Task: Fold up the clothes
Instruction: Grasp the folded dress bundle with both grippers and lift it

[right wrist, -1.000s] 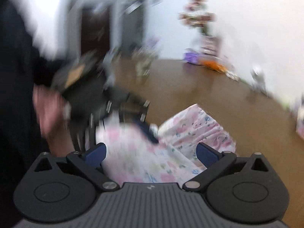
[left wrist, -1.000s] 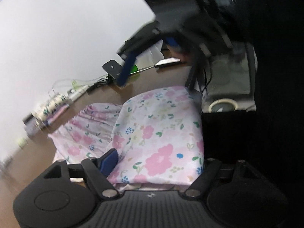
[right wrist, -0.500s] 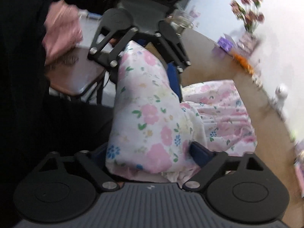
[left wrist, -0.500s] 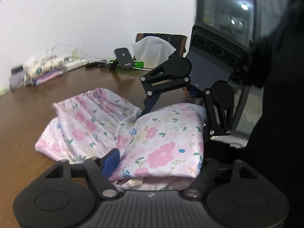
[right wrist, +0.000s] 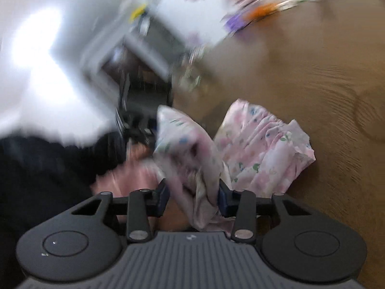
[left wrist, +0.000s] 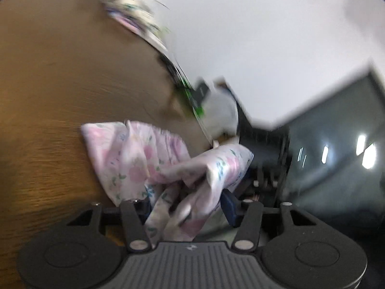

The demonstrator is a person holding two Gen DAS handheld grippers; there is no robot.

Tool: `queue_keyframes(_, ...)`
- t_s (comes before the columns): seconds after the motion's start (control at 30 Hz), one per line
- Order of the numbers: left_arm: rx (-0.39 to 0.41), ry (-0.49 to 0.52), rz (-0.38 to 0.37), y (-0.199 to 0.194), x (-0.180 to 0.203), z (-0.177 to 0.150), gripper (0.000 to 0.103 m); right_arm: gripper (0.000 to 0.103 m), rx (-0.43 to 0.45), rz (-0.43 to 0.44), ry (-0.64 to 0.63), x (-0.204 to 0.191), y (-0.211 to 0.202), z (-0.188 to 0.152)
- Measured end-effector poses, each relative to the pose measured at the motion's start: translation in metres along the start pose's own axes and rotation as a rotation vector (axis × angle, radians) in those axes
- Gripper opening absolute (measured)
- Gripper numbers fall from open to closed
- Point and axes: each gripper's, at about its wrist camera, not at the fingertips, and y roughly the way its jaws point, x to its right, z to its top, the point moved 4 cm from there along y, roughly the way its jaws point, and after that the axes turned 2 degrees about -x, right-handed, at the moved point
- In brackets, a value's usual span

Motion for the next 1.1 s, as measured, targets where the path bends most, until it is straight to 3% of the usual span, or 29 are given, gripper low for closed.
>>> queue_keyframes(0.13, 0.142, -0.227, 0.02, -0.006, -0.025, 0.013, 0.056, 0.042, 0.189, -0.001, 0.204, 0.024, -0.007, 0.005)
queue_keyframes(0.2, 0.158, -0.232, 0.042, -0.002, -0.022, 0.017, 0.058, 0.039, 0.24, -0.038, 0.28, 0.034, -0.006, 0.001)
queue_keyframes(0.27, 0.182, -0.197, 0.113, 0.0, -0.014, 0.018, 0.065, 0.028, 0.264, -0.122, 0.299, 0.035, 0.0, -0.007)
queue_keyframes(0.37, 0.224, -0.161, 0.128, 0.005, -0.004, 0.021, 0.071, 0.021, 0.336, -0.162, 0.349, 0.036, -0.006, -0.017)
queue_keyframes(0.43, 0.235, -0.096, 0.218, 0.008, 0.007, 0.023, 0.07, 0.019, 0.382, -0.171, 0.394, 0.035, -0.013, -0.024)
queue_keyframes(0.53, 0.242, 0.047, 0.476, 0.014, 0.019, 0.025, 0.069, 0.019, 0.411, -0.253, 0.385, 0.032, -0.017, -0.029)
queue_keyframes(0.57, 0.241, 0.071, 0.521, 0.019, 0.021, 0.026, 0.068, 0.019, 0.412, -0.284, 0.372, 0.03, -0.018, -0.03)
queue_keyframes(0.6, 0.24, 0.078, 0.517, 0.023, 0.022, 0.026, 0.066, 0.019, 0.413, -0.315, 0.359, 0.029, -0.019, -0.031)
queue_keyframes(0.67, 0.238, 0.096, 0.527, 0.033, 0.022, 0.025, 0.065, 0.027, 0.435, -0.396, 0.328, 0.021, -0.023, -0.029)
queue_keyframes(0.73, 0.241, 0.102, 0.572, 0.04, 0.02, 0.024, 0.063, 0.045, 0.47, -0.491, 0.294, 0.011, -0.028, -0.025)
queue_keyframes(0.77, 0.25, 0.101, 0.582, 0.042, 0.02, 0.023, 0.064, 0.059, 0.486, -0.532, 0.278, 0.006, -0.03, -0.023)
queue_keyframes(0.8, 0.258, 0.1, 0.593, 0.045, 0.02, 0.023, 0.064, 0.061, 0.5, -0.547, 0.271, 0.005, -0.032, -0.022)
queue_keyframes(0.83, 0.255, 0.107, 0.612, 0.047, 0.021, 0.024, 0.061, 0.06, 0.507, -0.561, 0.268, 0.004, -0.032, -0.02)
queue_keyframes(0.87, 0.253, 0.114, 0.631, 0.05, 0.022, 0.025, 0.048, 0.053, 0.488, -0.571, 0.287, 0.009, -0.03, -0.019)
queue_keyframes(0.97, 0.247, 0.138, 0.649, 0.064, 0.024, 0.029, 0.025, 0.025, 0.473, -0.526, 0.377, 0.031, -0.019, -0.016)
queue_keyframes(1.0, 0.247, 0.148, 0.658, 0.068, 0.025, 0.029, 0.024, 0.019, 0.474, -0.507, 0.403, 0.038, -0.015, -0.015)
queue_keyframes(1.1, 0.29, 0.127, 0.65, 0.059, 0.03, 0.029, 0.029, 0.021, 0.484, -0.499, 0.412, 0.043, -0.016, -0.009)
